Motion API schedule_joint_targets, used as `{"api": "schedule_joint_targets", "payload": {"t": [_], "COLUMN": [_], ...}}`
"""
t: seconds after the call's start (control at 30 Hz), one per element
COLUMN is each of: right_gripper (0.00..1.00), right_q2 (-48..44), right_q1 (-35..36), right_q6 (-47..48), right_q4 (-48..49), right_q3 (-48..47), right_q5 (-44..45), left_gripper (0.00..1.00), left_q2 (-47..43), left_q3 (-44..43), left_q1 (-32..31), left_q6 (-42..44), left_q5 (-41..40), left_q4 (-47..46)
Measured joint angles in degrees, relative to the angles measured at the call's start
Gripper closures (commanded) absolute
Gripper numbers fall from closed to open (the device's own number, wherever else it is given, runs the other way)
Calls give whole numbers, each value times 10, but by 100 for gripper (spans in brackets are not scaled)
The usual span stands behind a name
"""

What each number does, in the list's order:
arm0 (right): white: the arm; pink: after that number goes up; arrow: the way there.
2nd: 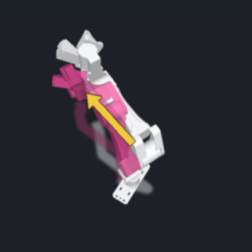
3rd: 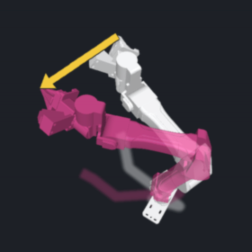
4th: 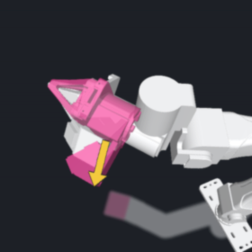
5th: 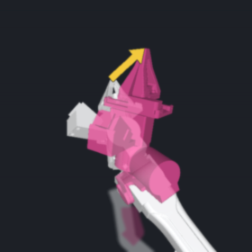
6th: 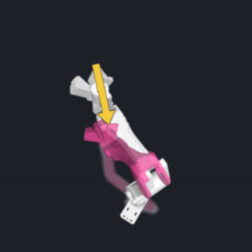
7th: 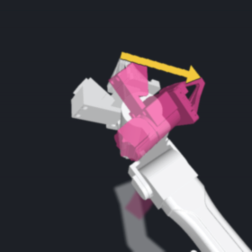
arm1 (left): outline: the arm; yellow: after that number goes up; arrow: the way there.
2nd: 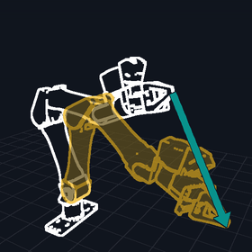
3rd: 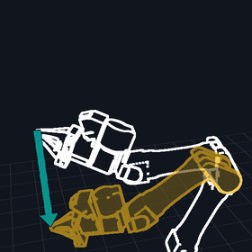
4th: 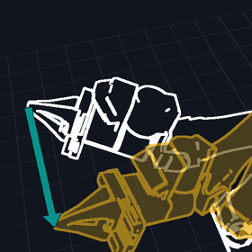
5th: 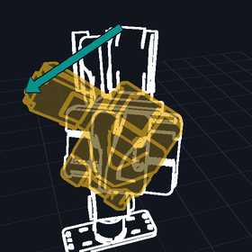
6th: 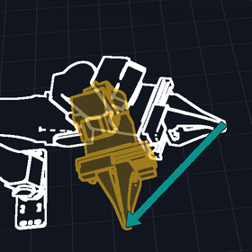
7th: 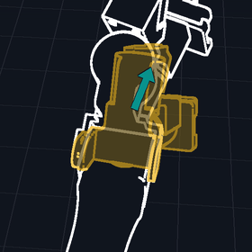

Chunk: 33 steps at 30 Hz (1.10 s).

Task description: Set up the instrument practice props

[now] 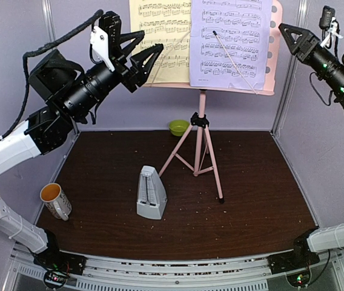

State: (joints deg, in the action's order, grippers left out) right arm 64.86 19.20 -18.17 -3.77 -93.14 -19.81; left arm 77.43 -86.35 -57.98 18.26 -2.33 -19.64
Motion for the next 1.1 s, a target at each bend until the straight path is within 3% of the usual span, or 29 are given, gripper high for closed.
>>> {"api": "schedule_joint_targets", "payload": {"t": [0.3, 0.6, 0.8, 1.1], "right_gripper": [62, 58, 55, 56], "right_q2": [63, -7, 0, 24], "right_q1": [0, 0, -1, -7], "right_q6": [50, 11, -17, -63], "right_q4": [7, -43, -81, -98], "right_q3": [-144, 3, 5, -1], "right_q5": [39, 44, 31, 0], "left_gripper": [42, 42, 43, 42], "left_q2": [0, -1, -1, -6], "left_q3": [0, 18, 19, -9], "left_q1": [0, 0, 3, 51], "left_q6": [-4, -9, -22, -106], "left_q5": [3, 2, -7, -36], "left_q4": [0, 0, 9, 99]}}
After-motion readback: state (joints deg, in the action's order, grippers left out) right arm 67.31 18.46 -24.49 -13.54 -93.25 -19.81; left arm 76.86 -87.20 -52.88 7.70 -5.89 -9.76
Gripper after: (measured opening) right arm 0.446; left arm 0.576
